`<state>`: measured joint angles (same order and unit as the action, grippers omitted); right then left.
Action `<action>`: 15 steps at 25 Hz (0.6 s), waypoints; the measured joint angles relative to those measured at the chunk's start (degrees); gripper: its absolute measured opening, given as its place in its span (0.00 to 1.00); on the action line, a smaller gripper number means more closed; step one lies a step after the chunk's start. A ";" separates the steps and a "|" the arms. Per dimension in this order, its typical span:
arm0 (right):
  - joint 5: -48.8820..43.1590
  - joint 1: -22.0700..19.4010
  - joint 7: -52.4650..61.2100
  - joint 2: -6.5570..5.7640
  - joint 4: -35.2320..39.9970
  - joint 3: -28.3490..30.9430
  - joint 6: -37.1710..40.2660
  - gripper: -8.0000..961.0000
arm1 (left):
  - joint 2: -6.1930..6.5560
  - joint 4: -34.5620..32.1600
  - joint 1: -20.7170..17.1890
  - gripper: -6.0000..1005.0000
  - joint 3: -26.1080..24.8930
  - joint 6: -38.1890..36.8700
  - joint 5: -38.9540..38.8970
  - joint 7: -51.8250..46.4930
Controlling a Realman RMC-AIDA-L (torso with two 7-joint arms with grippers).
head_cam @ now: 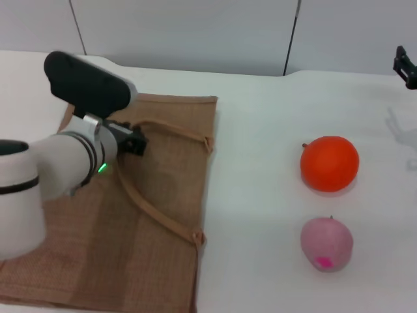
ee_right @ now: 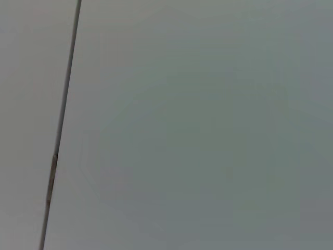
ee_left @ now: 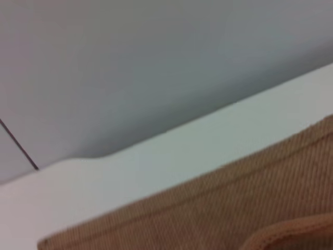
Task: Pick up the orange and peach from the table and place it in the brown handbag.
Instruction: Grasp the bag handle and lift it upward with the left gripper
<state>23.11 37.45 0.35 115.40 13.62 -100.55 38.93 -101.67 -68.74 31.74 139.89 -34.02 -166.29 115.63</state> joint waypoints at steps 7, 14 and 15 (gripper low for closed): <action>0.00 0.55 0.00 0.00 0.48 -0.41 -2.06 0.80 | -6.78 -4.54 -7.39 0.14 -16.27 0.16 0.08 18.38; 0.00 0.58 0.00 0.09 0.51 -0.62 -2.11 0.80 | -12.24 -8.96 -12.36 0.13 -25.66 2.49 0.10 30.37; 0.00 0.58 0.00 0.16 0.51 -0.77 -2.11 0.80 | -12.40 -9.84 -12.69 0.13 -26.23 3.31 0.10 30.73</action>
<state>23.11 38.03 0.35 115.56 14.13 -101.32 36.82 -114.08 -78.58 19.05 113.67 -30.72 -166.19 146.35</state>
